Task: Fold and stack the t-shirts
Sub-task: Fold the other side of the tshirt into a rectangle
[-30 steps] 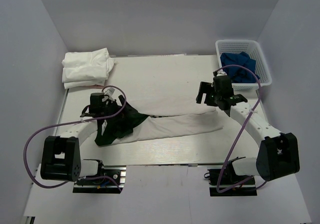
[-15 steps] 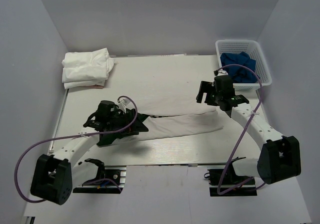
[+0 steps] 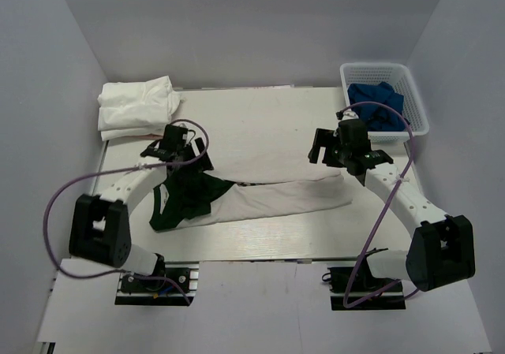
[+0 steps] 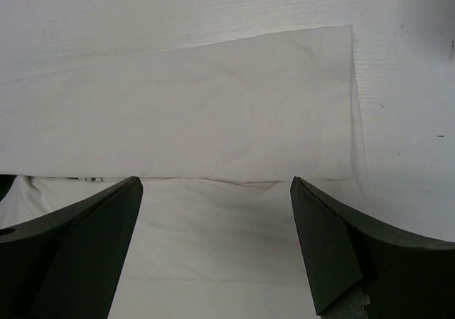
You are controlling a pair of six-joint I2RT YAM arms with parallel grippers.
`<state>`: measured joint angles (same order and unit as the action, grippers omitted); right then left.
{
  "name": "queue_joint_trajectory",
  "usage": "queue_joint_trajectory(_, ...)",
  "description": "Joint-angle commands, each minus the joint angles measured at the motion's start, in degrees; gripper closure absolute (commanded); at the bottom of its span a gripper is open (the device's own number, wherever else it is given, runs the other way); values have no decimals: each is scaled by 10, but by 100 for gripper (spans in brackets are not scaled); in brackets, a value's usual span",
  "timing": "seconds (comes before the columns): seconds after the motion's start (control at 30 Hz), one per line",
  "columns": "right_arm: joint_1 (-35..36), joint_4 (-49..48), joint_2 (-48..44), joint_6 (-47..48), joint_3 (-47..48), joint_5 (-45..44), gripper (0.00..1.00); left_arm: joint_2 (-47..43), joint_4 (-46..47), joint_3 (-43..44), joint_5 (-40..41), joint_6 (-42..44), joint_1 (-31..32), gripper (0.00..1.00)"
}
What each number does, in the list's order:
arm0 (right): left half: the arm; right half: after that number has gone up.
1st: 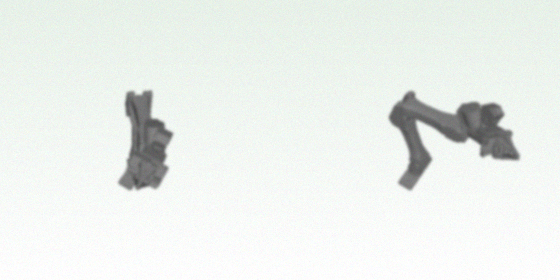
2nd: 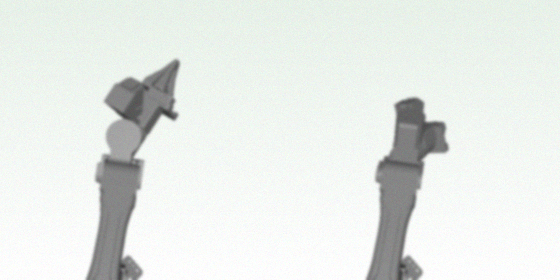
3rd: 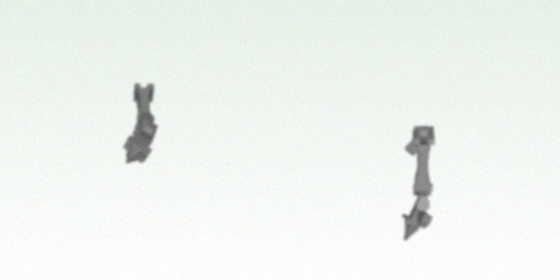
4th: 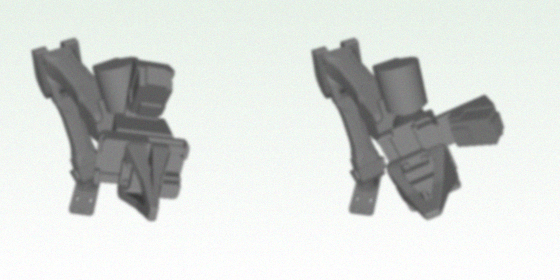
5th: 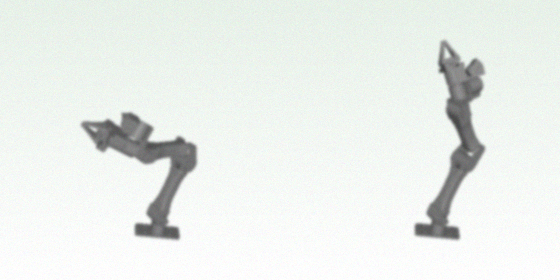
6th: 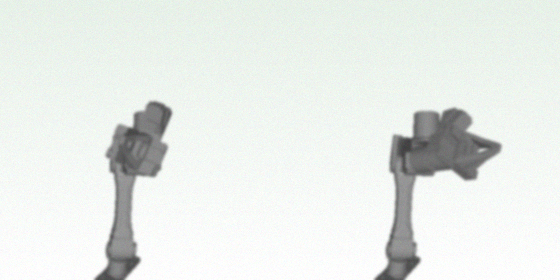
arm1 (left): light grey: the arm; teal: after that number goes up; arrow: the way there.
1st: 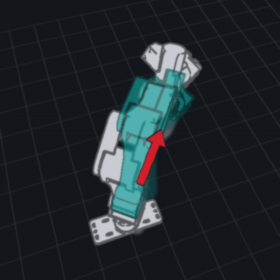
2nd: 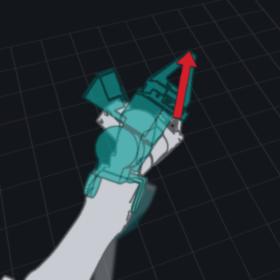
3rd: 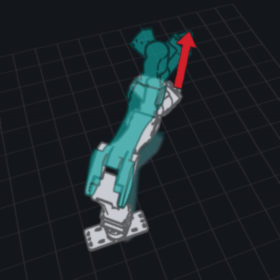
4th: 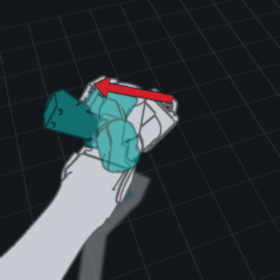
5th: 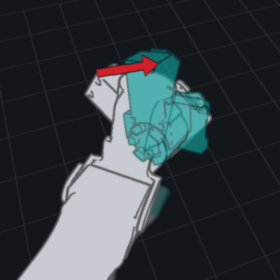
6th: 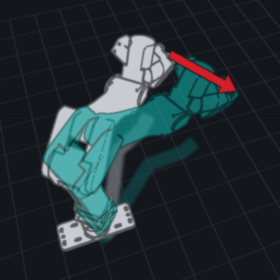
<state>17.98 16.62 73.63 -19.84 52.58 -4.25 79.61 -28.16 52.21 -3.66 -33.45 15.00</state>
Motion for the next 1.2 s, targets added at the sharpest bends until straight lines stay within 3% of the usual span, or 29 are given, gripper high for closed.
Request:
queue_joint_trajectory(0.0, -1, 0, -5, 12, 6, 21, 10, 76, -1, 60, 59, 17, -6, 0)
queue_joint_trajectory(0.17, 0, 4, -7, 20, 9, 36, 10, 159, -15, 102, -12, 46, 13, 0)
queue_joint_trajectory(0.27, 0, 2, -16, 22, 2, 31, 10, 142, 20, 58, -102, 47, 20, 0)
queue_joint_trajectory(0.4, 2, -12, -25, 17, -9, 30, 10, 79, 63, -8, -163, -3, 53, 0)
queue_joint_trajectory(0.53, -1, -10, -20, 16, -7, 34, 10, 18, 29, -33, -128, -28, 78, 0)
queue_joint_trajectory(0.73, 0, -13, -10, 13, -11, 36, 10, -35, 36, -83, -155, -64, 107, 0)
queue_joint_trajectory(0.93, 0, -15, -11, 11, -14, 36, 10, 15, 108, -125, -197, -92, 162, 0)
queue_joint_trajectory(1.17, 7, -22, -15, 36, -14, 98, 10, 65, 137, -26, -217, -90, 237, 0)
